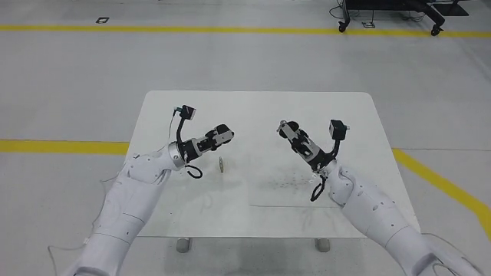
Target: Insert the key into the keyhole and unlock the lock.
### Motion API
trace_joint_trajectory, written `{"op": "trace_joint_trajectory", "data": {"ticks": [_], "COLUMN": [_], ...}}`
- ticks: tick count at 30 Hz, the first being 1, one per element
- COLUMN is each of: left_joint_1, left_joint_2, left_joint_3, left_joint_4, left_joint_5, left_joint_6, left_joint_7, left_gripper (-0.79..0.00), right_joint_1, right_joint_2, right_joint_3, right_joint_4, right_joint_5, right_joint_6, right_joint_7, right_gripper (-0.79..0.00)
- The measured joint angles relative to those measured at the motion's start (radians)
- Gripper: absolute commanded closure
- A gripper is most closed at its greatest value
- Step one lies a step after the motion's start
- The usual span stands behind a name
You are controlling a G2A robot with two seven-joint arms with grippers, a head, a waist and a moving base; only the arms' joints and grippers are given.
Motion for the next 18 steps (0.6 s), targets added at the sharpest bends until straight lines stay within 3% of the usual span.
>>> {"op": "trace_joint_trajectory", "data": {"ticks": [2, 3, 4, 6, 8, 12, 15, 18], "left_joint_1": [0.0, 0.0, -0.002, -0.004, -0.005, -0.009, -0.006, -0.005], "left_joint_2": [-0.001, -0.002, -0.002, -0.003, -0.004, -0.003, -0.003, -0.003], "left_joint_3": [0.008, 0.013, 0.018, 0.031, 0.043, 0.061, 0.074, 0.087], "left_joint_4": [-0.006, -0.008, -0.009, -0.009, -0.009, -0.019, -0.032, -0.04], "left_joint_5": [-0.015, -0.024, -0.031, -0.03, -0.015, 0.048, 0.071, 0.077], "left_joint_6": [-0.002, -0.007, -0.013, -0.026, -0.028, -0.022, -0.017, -0.017], "left_joint_7": [-0.007, -0.012, -0.018, -0.031, -0.041, -0.038, -0.033, -0.034], "left_gripper": [-0.785, -0.745, -0.354, -0.228, -0.191, -0.209, -0.139, -0.117], "right_joint_1": [-0.011, -0.017, -0.022, -0.026, -0.02, -0.001, 0.005, 0.007], "right_joint_2": [-0.003, -0.006, -0.01, -0.02, -0.03, -0.051, -0.063, -0.072], "right_joint_3": [-0.005, -0.01, -0.018, -0.038, -0.057, -0.08, -0.082, -0.086], "right_joint_4": [-0.007, -0.011, -0.017, -0.022, -0.018, 0.0, 0.007, 0.003], "right_joint_5": [0.018, 0.039, 0.069, 0.151, 0.216, 0.316, 0.346, 0.372], "right_joint_6": [0.014, 0.029, 0.042, 0.052, 0.054, 0.038, 0.017, 0.0], "right_joint_7": [0.016, 0.039, 0.067, 0.14, 0.203, 0.297, 0.33, 0.364], "right_gripper": [0.0, 0.0, 0.0, 0.0, 0.0, 0.0, 0.0, 0.0]}}
